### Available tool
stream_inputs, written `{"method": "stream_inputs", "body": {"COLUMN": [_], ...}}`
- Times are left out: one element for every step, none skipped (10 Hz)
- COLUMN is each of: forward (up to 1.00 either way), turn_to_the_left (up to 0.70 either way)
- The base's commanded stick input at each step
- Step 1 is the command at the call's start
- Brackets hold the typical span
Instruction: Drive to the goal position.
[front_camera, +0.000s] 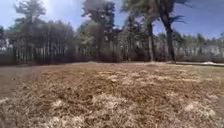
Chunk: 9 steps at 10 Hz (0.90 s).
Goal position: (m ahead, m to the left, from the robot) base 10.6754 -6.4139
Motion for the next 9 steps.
{"method": "stream_inputs", "body": {"forward": [0.70, 0.70, 0.70, 0.70, 0.70, 0.70, 0.70, 0.70, 0.70], "turn_to_the_left": [0.00, 0.00, 0.00, 0.00, 0.00, 0.00, 0.00, 0.00, 0.00]}}
